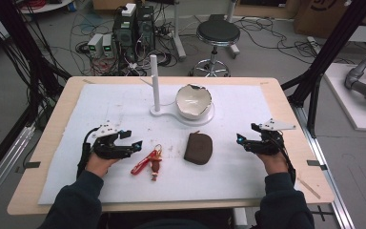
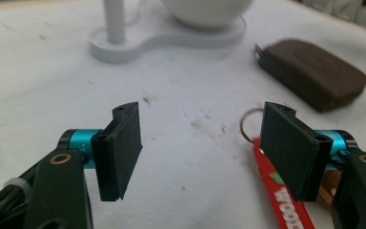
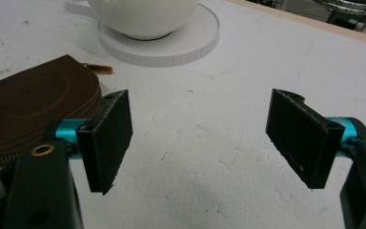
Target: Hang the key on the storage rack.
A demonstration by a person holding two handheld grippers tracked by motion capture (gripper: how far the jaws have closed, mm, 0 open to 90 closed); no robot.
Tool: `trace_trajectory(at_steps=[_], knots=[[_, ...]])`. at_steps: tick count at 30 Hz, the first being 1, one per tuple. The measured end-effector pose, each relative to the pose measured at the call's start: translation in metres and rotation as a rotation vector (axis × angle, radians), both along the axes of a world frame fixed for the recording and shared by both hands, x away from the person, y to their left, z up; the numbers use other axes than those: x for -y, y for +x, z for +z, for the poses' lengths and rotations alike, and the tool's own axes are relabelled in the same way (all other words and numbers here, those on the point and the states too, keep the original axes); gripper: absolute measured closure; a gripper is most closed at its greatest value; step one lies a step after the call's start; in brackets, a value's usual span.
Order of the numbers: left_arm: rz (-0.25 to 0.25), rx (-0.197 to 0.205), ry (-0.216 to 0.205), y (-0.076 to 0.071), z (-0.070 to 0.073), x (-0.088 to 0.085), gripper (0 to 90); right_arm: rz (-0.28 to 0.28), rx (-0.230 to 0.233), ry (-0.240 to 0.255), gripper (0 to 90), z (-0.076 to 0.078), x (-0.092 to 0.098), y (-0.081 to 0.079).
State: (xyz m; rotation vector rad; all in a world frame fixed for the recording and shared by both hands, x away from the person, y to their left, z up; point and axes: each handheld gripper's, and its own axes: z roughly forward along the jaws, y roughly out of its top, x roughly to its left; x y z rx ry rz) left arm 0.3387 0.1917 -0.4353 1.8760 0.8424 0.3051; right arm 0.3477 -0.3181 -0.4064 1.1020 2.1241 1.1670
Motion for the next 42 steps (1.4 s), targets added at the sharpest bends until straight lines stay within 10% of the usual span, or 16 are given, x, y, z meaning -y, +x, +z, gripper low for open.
trace_trajectory(at_steps=[8, 17, 18, 20, 37, 42], knots=[[-0.204, -0.137, 0.078, -0.007, -0.009, 0.021, 35.5, 0.008, -0.001, -0.002, 24.4, -0.002, -0.002, 0.005], [-0.232, -0.129, 0.206, -0.011, -0.01, 0.026, 45.0, 0.015, -0.002, -0.011, 24.5, -0.001, -0.006, 0.005], [-0.228, -0.129, 0.218, -0.01, -0.009, 0.025, 67.4, 0.015, -0.003, -0.011, 24.5, 0.0, -0.006, 0.004], [-0.214, -0.137, 0.233, -0.009, -0.008, 0.024, 73.5, 0.013, 0.002, -0.008, 24.5, 0.0, -0.005, 0.003], [0.055, 0.007, 0.341, -0.003, 0.001, 0.007, 74.4, 0.006, -0.01, -0.013, 24.5, -0.001, -0.004, 0.002], [0.155, -0.023, 0.209, -0.004, 0.006, 0.005, 51.5, 0.008, -0.006, -0.018, 24.5, -0.001, -0.004, 0.002]])
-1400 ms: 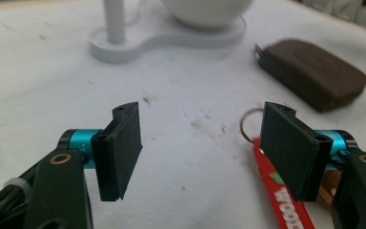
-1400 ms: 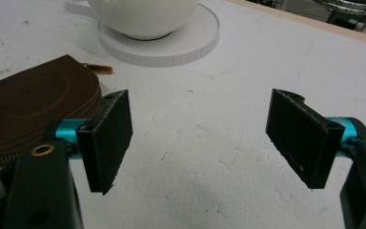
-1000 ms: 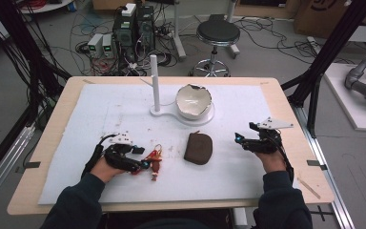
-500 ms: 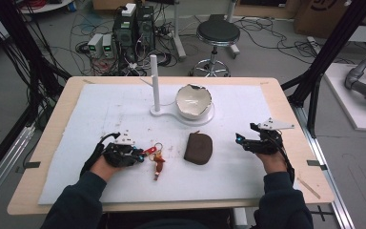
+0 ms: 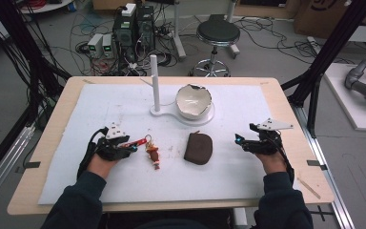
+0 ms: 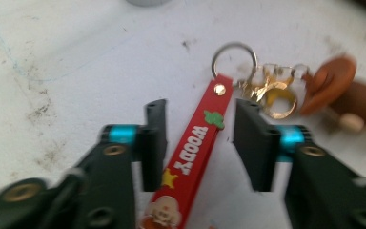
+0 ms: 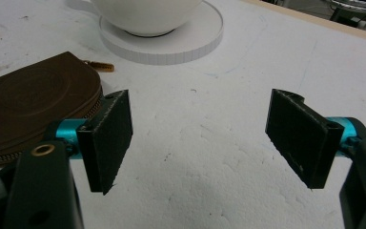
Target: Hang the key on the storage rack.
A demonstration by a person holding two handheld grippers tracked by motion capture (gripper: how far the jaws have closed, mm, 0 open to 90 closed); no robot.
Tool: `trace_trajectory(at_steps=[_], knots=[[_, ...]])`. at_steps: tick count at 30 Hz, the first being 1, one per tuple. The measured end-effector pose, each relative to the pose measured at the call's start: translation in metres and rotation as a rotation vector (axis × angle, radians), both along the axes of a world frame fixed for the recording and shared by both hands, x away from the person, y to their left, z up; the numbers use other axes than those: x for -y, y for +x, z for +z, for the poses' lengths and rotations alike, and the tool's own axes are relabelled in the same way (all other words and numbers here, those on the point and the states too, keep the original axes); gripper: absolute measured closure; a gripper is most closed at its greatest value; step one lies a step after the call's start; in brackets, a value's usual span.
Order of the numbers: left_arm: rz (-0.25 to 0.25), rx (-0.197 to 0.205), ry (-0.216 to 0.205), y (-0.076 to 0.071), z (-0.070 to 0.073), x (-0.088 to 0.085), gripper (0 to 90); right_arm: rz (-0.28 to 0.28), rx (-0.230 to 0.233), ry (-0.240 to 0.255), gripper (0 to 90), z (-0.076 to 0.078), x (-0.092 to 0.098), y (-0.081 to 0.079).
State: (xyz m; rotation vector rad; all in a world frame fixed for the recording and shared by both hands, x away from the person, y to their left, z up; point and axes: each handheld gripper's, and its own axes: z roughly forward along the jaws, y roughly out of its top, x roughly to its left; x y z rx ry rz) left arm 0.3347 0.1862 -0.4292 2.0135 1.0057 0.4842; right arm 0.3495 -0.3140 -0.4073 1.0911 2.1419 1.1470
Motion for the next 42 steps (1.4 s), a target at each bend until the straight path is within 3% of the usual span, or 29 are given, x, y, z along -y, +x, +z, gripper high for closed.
trace_trajectory(at_steps=[2, 3, 6, 8, 10, 13, 15, 19, 24, 27, 30, 35, 42], knots=[[-0.013, -0.014, -0.089, -0.005, 0.005, 0.007, 49.0, -0.003, -0.003, 0.003, 24.5, 0.0, 0.0, 0.0], [-0.016, -0.026, -0.104, -0.006, 0.005, 0.012, 48.9, -0.004, -0.004, 0.004, 24.5, 0.0, 0.0, 0.0], [-0.019, -0.1, -0.09, -0.013, 0.001, 0.035, 47.7, -0.003, -0.003, 0.003, 24.5, 0.0, 0.0, 0.0], [0.009, -0.134, -0.093, -0.017, -0.002, 0.045, 44.7, -0.002, -0.007, 0.003, 24.5, 0.0, 0.0, -0.001], [0.042, -0.147, -0.119, -0.02, -0.004, 0.051, 38.5, -0.002, -0.005, 0.001, 24.6, 0.0, 0.001, -0.001], [0.046, -0.161, -0.118, -0.021, -0.008, 0.061, 37.1, -0.002, -0.005, 0.001, 24.5, 0.0, 0.001, 0.0], [0.028, -0.184, -0.093, -0.022, -0.013, 0.068, 37.0, -0.001, -0.008, 0.001, 24.5, 0.0, 0.001, -0.001], [0.029, -0.138, -0.008, -0.024, -0.015, 0.077, 36.5, -0.003, -0.01, 0.002, 24.6, 0.0, 0.001, -0.001], [-0.007, -0.163, -0.026, -0.015, -0.011, 0.067, 43.7, -0.001, -0.01, 0.002, 24.6, 0.0, 0.001, -0.001], [-0.035, -0.138, -0.093, -0.008, -0.003, 0.058, 44.0, -0.005, -0.01, 0.009, 24.6, 0.0, 0.002, -0.002], [-0.053, -0.101, -0.192, -0.001, 0.012, 0.046, 44.1, -0.008, -0.007, 0.015, 24.6, 0.0, 0.003, -0.001], [-0.078, -0.059, -0.3, 0.013, 0.037, 0.027, 44.2, -0.015, -0.001, 0.027, 24.6, 0.001, 0.007, -0.001], [-0.14, -0.023, -0.354, 0.034, 0.077, 0.015, 44.2, -0.016, 0.001, 0.035, 24.6, 0.002, 0.007, -0.001]])
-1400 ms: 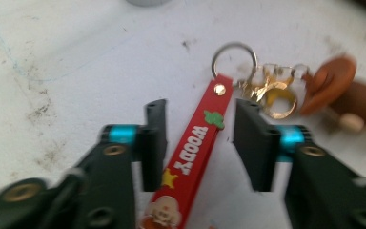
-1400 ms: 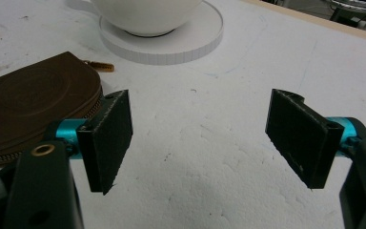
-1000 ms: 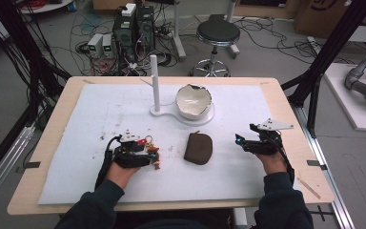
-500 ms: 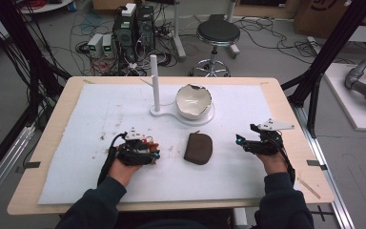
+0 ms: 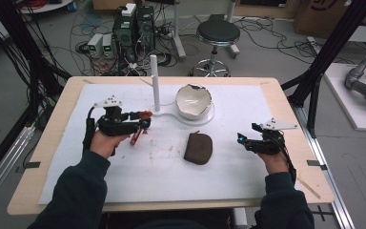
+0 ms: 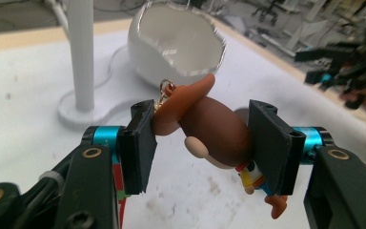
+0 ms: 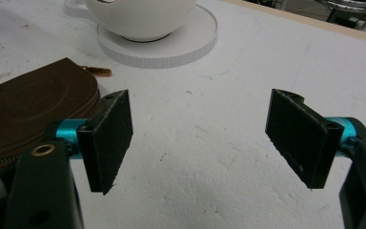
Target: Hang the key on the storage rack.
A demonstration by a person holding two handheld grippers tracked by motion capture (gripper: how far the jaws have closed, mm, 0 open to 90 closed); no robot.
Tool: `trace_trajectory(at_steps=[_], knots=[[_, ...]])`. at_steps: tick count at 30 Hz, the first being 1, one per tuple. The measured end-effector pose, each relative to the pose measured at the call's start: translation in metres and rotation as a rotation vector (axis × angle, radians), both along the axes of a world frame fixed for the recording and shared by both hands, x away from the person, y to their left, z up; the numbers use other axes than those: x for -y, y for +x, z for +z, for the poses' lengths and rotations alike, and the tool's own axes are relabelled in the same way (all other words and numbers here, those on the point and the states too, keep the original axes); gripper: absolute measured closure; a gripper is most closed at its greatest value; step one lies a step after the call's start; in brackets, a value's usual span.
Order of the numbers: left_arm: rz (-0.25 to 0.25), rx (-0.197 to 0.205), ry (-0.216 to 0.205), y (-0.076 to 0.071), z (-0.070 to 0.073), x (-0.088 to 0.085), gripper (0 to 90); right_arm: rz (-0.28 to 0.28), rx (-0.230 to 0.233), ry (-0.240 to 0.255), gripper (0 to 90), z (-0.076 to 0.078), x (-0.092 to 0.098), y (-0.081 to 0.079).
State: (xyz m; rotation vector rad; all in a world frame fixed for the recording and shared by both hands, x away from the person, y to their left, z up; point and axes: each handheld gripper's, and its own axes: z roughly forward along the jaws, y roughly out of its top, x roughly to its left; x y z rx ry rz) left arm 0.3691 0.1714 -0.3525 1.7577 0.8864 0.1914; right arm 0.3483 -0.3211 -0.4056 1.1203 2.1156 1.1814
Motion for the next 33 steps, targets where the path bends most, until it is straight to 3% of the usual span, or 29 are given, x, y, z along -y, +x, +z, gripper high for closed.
trace_trajectory(at_steps=[8, 15, 21, 33], knots=[[-0.042, 0.074, -0.032, 0.024, 0.043, -0.002, 44.2, 0.0, 0.007, 0.01, 24.6, 0.001, 0.002, 0.0], [-0.049, 0.114, -0.018, 0.041, 0.071, 0.004, 44.2, 0.003, 0.012, 0.018, 24.6, 0.001, 0.003, 0.001], [-0.023, 0.124, -0.041, 0.053, 0.083, 0.009, 44.2, 0.007, 0.015, 0.02, 24.6, 0.001, 0.003, 0.001], [0.014, 0.125, -0.078, 0.071, 0.093, 0.013, 44.2, 0.009, 0.011, 0.024, 24.6, 0.001, 0.003, 0.001]])
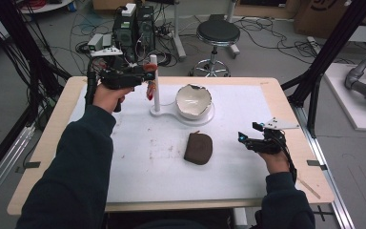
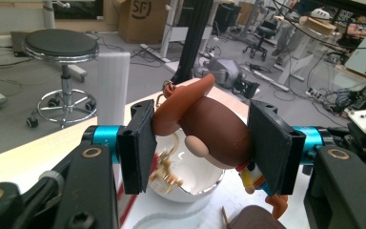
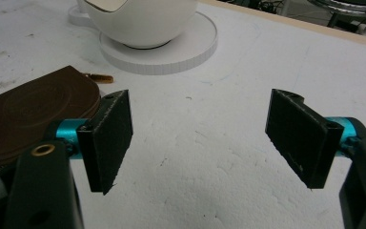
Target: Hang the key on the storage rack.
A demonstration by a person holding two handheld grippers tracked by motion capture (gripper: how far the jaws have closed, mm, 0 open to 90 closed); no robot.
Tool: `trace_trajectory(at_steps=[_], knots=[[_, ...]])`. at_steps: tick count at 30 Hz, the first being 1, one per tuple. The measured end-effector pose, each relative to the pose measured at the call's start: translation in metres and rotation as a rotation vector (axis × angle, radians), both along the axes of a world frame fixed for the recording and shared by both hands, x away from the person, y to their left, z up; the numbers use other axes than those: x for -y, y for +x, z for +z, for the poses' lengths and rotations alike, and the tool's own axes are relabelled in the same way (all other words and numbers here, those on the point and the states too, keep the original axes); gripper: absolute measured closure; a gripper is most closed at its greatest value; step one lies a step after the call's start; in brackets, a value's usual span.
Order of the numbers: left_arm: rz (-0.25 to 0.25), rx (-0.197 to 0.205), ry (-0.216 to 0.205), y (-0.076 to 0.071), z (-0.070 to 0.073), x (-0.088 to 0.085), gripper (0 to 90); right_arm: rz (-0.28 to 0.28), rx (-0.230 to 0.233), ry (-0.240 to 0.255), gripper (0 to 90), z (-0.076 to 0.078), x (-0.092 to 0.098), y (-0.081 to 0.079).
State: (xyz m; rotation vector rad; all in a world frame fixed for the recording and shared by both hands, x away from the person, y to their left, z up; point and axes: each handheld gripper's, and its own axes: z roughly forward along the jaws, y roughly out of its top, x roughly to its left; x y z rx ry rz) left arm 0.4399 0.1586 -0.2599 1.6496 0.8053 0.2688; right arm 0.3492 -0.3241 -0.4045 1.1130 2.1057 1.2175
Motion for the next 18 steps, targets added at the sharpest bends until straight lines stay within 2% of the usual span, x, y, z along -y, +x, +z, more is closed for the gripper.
trace_trajectory(at_steps=[5, 12, 18], knots=[[0.015, -0.024, -0.014, 0.007, -0.004, -0.001, 44.2, 0.0, 0.001, 0.001, 24.6, 0.0, 0.0, 0.0], [0.047, -0.029, -0.019, 0.011, -0.008, -0.003, 44.1, 0.0, -0.005, 0.005, 24.6, 0.0, 0.0, 0.0], [0.081, -0.042, -0.019, 0.011, -0.021, -0.013, 44.1, 0.003, -0.002, 0.006, 24.6, 0.0, 0.001, 0.0]])
